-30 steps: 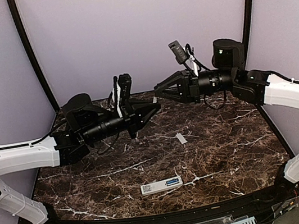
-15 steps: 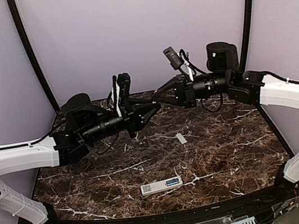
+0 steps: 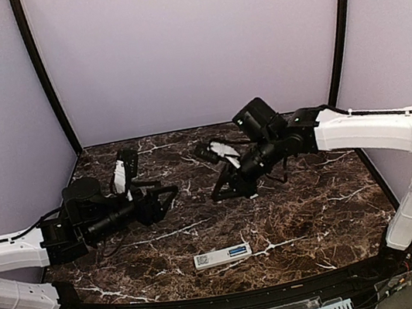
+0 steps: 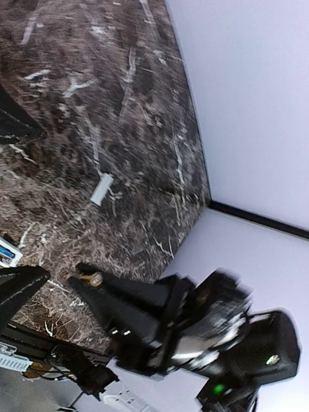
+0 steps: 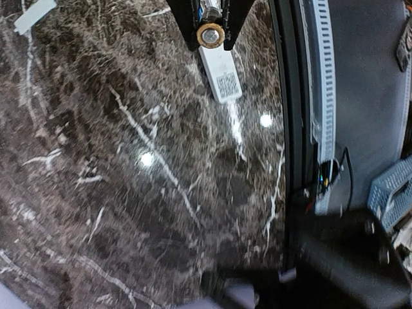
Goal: Load the batteries into the remote control
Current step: Place the battery in the battery compartment, then move the remote control without the battery cover to the center of the board.
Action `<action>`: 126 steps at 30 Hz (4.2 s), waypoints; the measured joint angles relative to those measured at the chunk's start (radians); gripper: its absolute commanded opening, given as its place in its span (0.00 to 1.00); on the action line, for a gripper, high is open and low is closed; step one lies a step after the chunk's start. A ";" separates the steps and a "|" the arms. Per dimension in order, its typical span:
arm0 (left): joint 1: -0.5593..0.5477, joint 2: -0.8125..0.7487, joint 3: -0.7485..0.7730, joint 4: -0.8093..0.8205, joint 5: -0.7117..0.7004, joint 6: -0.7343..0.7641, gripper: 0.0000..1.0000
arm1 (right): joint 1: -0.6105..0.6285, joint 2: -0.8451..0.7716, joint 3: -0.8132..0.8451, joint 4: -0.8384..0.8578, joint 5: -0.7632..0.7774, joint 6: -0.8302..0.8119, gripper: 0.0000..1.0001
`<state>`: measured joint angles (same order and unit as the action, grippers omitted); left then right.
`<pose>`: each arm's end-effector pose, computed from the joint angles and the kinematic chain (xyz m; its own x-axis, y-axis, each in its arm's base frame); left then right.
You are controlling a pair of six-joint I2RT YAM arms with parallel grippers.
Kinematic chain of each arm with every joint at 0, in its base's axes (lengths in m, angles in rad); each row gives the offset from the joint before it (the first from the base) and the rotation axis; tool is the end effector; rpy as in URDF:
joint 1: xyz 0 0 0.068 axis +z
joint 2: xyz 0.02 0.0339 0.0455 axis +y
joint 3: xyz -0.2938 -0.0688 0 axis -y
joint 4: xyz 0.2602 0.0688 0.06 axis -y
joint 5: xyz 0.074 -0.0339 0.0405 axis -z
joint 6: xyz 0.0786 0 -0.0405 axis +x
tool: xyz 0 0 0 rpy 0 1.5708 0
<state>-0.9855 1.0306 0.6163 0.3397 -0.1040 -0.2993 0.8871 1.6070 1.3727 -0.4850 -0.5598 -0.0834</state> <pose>0.1631 -0.2314 0.3043 -0.2669 -0.1281 -0.9552 0.7254 0.6258 -0.2866 0.2225 0.3391 0.3124 -0.3390 -0.5278 -0.7788 -0.9407 0.1822 0.2860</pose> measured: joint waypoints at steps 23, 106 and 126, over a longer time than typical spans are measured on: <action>-0.006 0.036 -0.241 -0.163 -0.167 -0.375 0.64 | 0.219 0.238 -0.164 -0.006 0.285 -0.334 0.00; -0.184 0.566 0.192 -0.437 0.169 0.581 0.82 | 0.132 -0.128 -0.309 -0.061 0.438 0.642 0.56; -0.114 0.664 0.291 -0.626 0.208 0.633 0.59 | 0.111 -0.153 -0.444 0.016 0.443 0.751 0.56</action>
<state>-1.0996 1.6943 0.9077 -0.2867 0.1040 0.3336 0.9985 1.4540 0.9291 -0.4694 -0.1169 0.6674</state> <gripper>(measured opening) 0.671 0.556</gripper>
